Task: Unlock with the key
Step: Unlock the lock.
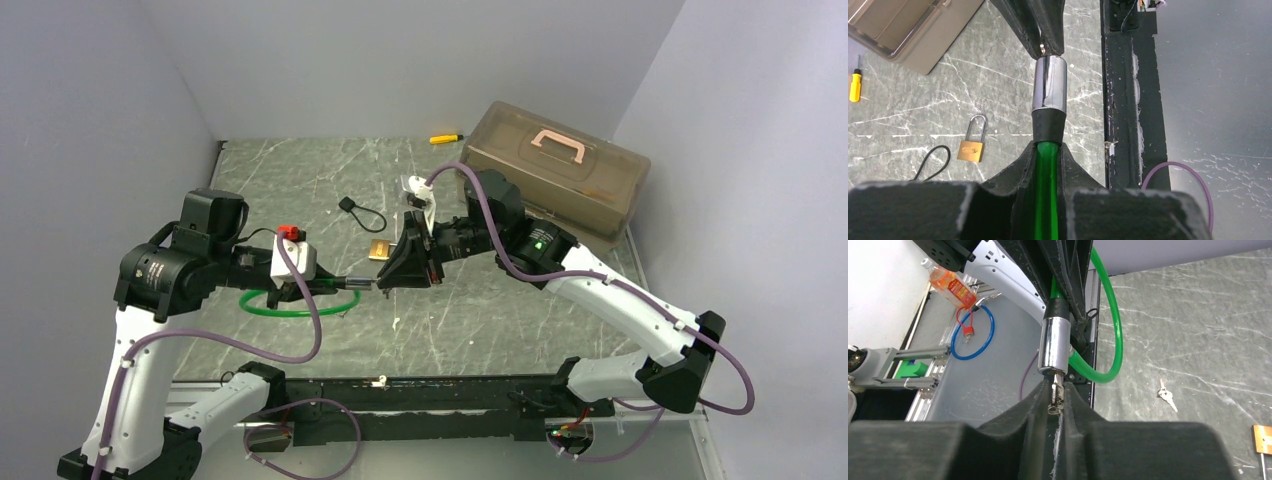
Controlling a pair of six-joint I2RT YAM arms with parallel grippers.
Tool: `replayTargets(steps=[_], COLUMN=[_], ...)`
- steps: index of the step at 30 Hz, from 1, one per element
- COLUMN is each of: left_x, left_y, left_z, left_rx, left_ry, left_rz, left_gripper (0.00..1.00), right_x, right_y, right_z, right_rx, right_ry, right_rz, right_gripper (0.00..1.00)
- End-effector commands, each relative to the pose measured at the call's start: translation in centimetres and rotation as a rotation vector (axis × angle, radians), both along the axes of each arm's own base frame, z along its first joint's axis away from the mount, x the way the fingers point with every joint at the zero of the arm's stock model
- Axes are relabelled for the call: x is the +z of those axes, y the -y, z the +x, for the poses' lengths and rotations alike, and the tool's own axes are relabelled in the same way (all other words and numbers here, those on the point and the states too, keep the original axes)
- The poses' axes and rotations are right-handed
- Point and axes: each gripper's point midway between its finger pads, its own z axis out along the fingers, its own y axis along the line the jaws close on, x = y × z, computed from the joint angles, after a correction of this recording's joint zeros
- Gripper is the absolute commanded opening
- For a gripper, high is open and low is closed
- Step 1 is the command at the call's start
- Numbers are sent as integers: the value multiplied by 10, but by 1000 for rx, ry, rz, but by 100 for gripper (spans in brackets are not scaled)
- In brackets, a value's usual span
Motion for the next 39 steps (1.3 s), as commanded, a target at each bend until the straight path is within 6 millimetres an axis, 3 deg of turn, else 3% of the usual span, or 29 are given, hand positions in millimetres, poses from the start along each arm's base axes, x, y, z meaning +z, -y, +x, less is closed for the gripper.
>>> replayTargets(steps=[1, 3, 11, 18, 26, 34, 39], left_x=[24, 26, 28, 40, 51, 59, 72], left_y=[8, 8, 3, 2, -4, -7, -7], left_z=[-5, -4, 12, 28, 43, 58, 62], left_rx=[-49, -47, -28, -10, 5, 5, 26], left_ry=[66, 79, 223, 419, 665, 925, 1086], left_rz=[-75, -75, 16, 62, 104, 165, 161], left_gripper=[0, 0, 0, 0, 0, 0, 0], right_x=[17, 18, 20, 49, 58, 71, 66], right_y=[-5, -8, -17, -18, -23, -25, -34], right_z=[3, 3, 6, 5, 2, -4, 3], right_rx=[-1, 3, 17, 90, 166, 255, 200], right_ry=[16, -19, -298, -515, -720, -817, -850], right_rz=[64, 72, 62, 119, 82, 97, 66], right_gripper=[13, 0, 0, 0, 0, 0, 0])
